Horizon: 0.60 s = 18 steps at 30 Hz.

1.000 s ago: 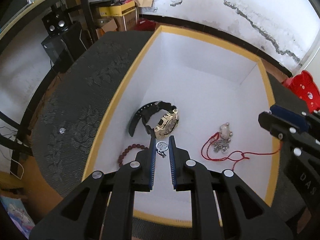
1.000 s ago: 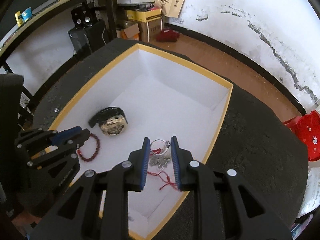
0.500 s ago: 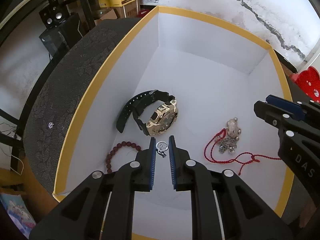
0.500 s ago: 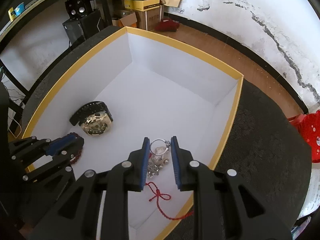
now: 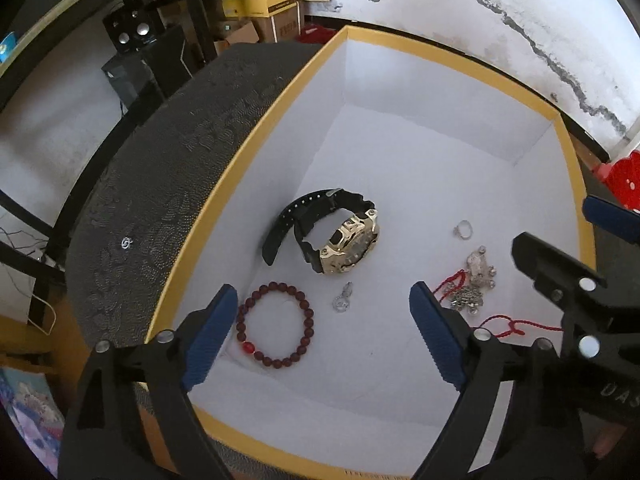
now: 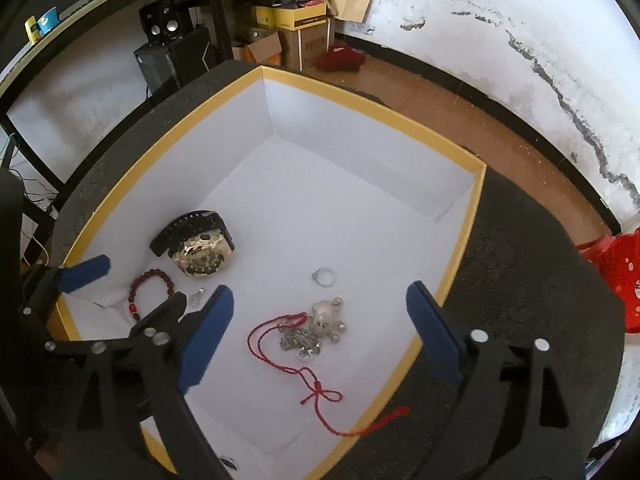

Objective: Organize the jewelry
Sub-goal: 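Open both tools to drop the charm and ring into the box, then withdraw both tools from the box back over the table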

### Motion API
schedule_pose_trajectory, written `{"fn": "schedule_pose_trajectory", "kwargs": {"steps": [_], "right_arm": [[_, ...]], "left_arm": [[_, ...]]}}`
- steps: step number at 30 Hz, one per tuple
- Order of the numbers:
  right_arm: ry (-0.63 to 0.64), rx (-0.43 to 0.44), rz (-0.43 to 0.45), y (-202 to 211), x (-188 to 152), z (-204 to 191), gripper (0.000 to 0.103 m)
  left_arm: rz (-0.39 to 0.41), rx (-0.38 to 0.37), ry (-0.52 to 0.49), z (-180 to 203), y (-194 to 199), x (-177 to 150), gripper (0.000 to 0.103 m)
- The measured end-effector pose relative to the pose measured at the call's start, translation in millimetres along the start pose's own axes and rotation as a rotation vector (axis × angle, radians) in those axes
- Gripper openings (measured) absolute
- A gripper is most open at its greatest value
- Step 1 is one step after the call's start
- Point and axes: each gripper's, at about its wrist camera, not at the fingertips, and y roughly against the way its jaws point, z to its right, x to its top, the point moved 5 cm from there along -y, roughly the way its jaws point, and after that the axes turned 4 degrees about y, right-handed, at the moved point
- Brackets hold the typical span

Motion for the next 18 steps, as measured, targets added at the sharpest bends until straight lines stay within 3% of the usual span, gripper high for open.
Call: {"fn": "schedule_pose_trajectory", "kwargs": {"steps": [3,10,18], "right_arm": [[-0.025,0.007,0.019,17,-2,7,0.096],[-0.076,-0.017,0.080,90,-30,40,0.096],[-0.190,-0.147,0.165,191,-120,121,0.096]], "left_arm": [[-0.003,-0.015,0.005,3,12,0,0.091],[0.038,-0.034,-0.036,30,59,-14,0.093],[0.065,-0.095,-0.104,97,117,-58,0.097]]}}
